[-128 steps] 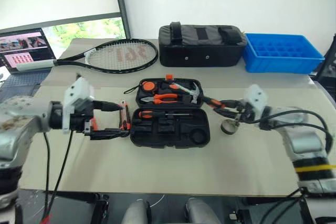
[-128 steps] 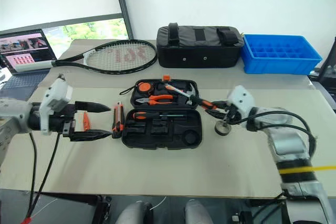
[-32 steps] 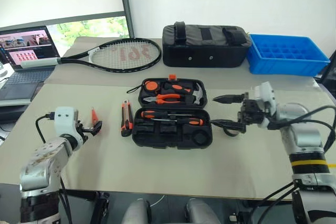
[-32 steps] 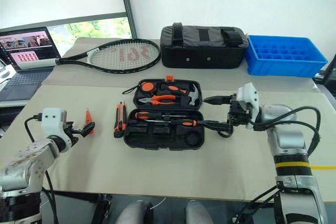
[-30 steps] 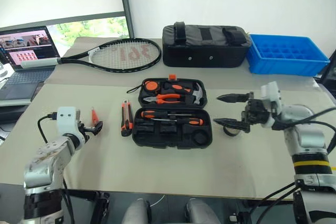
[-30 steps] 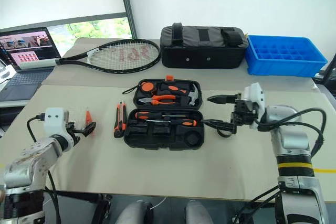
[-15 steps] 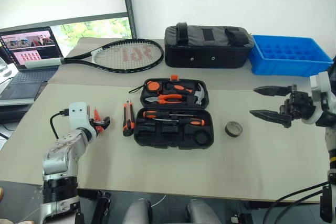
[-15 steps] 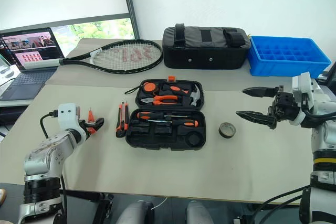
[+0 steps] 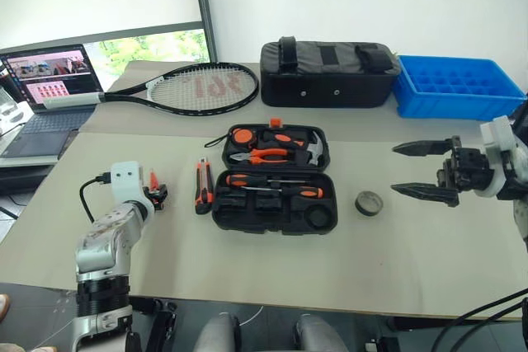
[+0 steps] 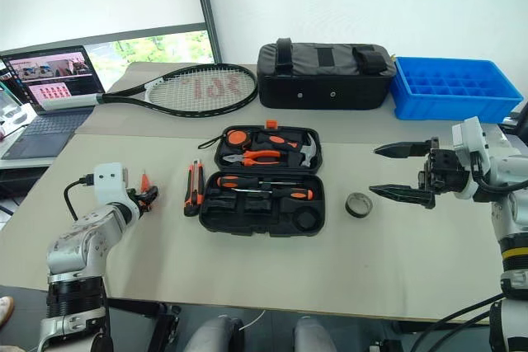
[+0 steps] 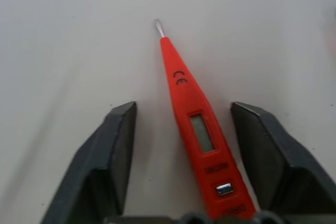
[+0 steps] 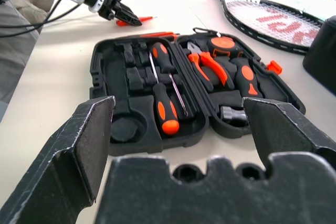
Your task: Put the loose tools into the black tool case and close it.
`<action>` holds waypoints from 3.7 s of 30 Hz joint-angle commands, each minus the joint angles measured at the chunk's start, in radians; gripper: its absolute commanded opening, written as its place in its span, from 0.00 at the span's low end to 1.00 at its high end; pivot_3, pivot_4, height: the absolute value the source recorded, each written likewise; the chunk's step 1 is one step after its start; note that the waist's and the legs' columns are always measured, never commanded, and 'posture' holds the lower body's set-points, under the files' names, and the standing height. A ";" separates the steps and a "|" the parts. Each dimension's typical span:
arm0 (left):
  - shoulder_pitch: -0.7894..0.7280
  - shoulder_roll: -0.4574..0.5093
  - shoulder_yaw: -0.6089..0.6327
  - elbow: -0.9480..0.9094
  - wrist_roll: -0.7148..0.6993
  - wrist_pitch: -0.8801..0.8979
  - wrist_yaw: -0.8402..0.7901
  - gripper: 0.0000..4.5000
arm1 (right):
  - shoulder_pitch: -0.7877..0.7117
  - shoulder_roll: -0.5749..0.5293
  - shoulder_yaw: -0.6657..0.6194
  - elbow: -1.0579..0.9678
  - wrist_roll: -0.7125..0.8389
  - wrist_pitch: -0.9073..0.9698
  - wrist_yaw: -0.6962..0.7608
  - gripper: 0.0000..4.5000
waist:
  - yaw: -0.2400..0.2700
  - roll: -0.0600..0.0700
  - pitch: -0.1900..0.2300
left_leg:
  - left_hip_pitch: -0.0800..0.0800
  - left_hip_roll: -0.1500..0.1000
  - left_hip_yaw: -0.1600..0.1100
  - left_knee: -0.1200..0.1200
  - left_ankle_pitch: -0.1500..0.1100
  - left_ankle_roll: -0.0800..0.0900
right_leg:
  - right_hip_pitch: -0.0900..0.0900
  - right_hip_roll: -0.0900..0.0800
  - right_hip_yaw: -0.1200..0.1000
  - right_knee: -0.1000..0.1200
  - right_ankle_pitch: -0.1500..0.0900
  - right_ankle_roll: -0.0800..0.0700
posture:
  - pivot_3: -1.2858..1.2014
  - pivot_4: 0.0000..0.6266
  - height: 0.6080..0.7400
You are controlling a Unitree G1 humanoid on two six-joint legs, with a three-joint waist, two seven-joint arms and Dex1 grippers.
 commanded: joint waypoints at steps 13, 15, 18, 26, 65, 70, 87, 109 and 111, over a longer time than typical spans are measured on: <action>-0.071 0.126 -0.086 -0.012 -0.078 -0.346 -0.438 0.11 | 0.039 -0.031 -0.027 -0.020 0.059 -0.035 0.049 1.00 | 0.003 -0.001 0.001 | -0.002 0.000 0.000 -0.002 0.003 -0.005 | -0.001 0.000 -0.003 -0.002 0.000 0.000 | 0.52 0.24 0.75; -0.109 0.164 -0.136 0.015 -0.075 -0.419 -0.554 0.11 | 0.054 -0.036 -0.037 -0.023 0.064 -0.035 0.049 1.00 | 0.004 -0.001 0.001 | -0.002 0.000 0.000 -0.002 0.003 -0.004 | -0.001 0.000 -0.003 -0.002 0.000 0.000 | 0.52 0.24 0.75; -0.197 0.196 -0.256 0.083 -0.034 -0.603 -0.757 0.11 | 0.077 -0.043 -0.055 -0.031 0.070 -0.035 0.049 1.00 | 0.006 0.000 0.000 | -0.002 0.000 0.000 -0.002 0.003 -0.004 | -0.001 0.000 -0.003 -0.002 0.000 0.000 | 0.52 0.24 0.75; -0.387 0.248 -0.579 0.305 0.110 -0.868 -1.224 0.11 | 0.174 -0.051 -0.121 -0.089 0.067 -0.033 0.049 1.00 | -0.002 0.000 0.000 | -0.003 0.001 0.001 -0.002 0.002 -0.004 | -0.001 0.002 -0.002 -0.003 0.000 0.000 | 0.52 0.24 0.75; -0.544 0.173 -0.498 0.492 0.088 -0.845 -1.327 0.76 | 0.249 -0.048 -0.229 -0.153 0.020 -0.001 0.049 1.00 | -0.001 0.001 0.001 | -0.004 0.001 0.001 0.002 0.002 -0.002 | -0.001 0.004 0.003 -0.001 0.000 0.001 | 0.52 0.24 0.75; -0.477 0.152 -0.504 0.513 0.091 -0.878 -1.326 0.37 | 0.234 -0.031 -0.222 -0.151 0.003 -0.002 0.049 1.00 | -0.001 0.002 0.000 | -0.004 0.001 0.001 0.002 0.002 -0.002 | -0.001 0.004 0.003 0.000 0.000 0.001 | 0.52 0.24 0.75; -0.463 0.085 -0.564 0.732 0.222 -1.026 -1.270 0.01 | 0.256 -0.044 -0.242 -0.167 -0.001 -0.002 0.049 1.00 | 0.000 0.003 -0.001 | -0.004 0.001 0.001 0.003 0.002 -0.002 | -0.001 0.005 0.004 0.000 0.000 0.001 | 0.52 0.24 0.75; -0.387 0.142 -0.234 0.277 0.007 -0.571 -0.904 0.12 | 0.259 -0.037 -0.240 -0.184 0.005 0.015 0.049 1.00 | -0.005 0.004 -0.001 | -0.005 0.002 0.000 0.004 0.002 -0.002 | -0.002 0.005 0.004 0.002 0.000 0.001 | 0.52 0.24 0.75; -0.333 0.151 -0.197 0.176 -0.001 -0.480 -0.821 0.25 | 0.252 -0.034 -0.233 -0.180 0.004 0.015 0.049 1.00 | -0.005 0.004 -0.001 | -0.004 0.002 0.000 0.004 0.002 -0.002 | -0.001 0.005 0.004 0.002 0.000 0.001 | 0.52 0.24 0.75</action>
